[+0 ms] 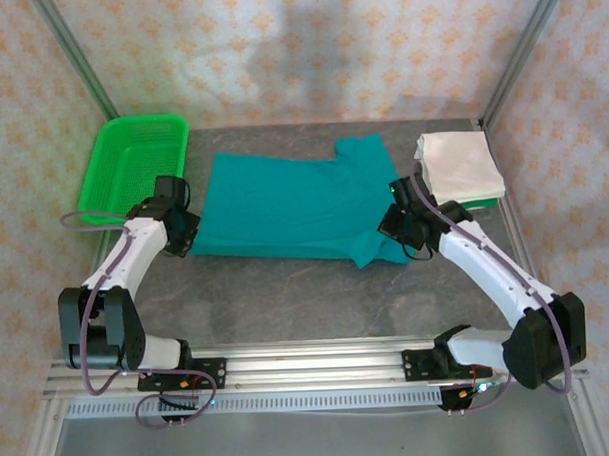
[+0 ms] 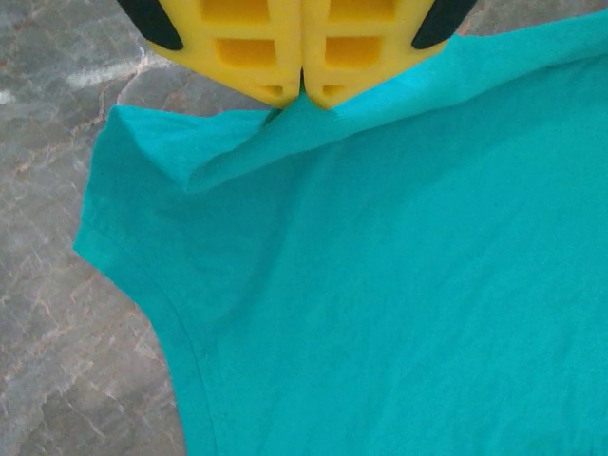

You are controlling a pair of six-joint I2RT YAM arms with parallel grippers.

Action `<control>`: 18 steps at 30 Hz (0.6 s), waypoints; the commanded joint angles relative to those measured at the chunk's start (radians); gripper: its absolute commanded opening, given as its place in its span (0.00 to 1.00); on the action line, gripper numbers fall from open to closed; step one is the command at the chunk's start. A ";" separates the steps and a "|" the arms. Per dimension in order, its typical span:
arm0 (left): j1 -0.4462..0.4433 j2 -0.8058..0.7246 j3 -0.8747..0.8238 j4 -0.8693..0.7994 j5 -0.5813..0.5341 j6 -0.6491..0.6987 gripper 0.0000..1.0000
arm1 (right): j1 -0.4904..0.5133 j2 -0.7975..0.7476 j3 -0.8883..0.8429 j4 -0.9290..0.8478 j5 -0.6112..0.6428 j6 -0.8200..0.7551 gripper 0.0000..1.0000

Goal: Fold and stack the t-shirts

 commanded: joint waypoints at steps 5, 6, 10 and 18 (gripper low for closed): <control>0.010 0.051 0.067 -0.005 -0.014 0.024 0.00 | -0.041 0.074 0.085 0.007 -0.038 -0.107 0.00; 0.011 0.059 0.072 -0.002 -0.010 0.024 0.00 | -0.044 0.086 0.095 0.007 -0.038 -0.112 0.00; 0.010 0.093 0.104 -0.003 -0.005 0.030 0.00 | -0.054 0.123 0.131 0.004 -0.028 -0.140 0.00; 0.011 0.155 0.165 -0.010 0.003 0.040 0.00 | -0.098 0.185 0.180 0.007 -0.044 -0.187 0.00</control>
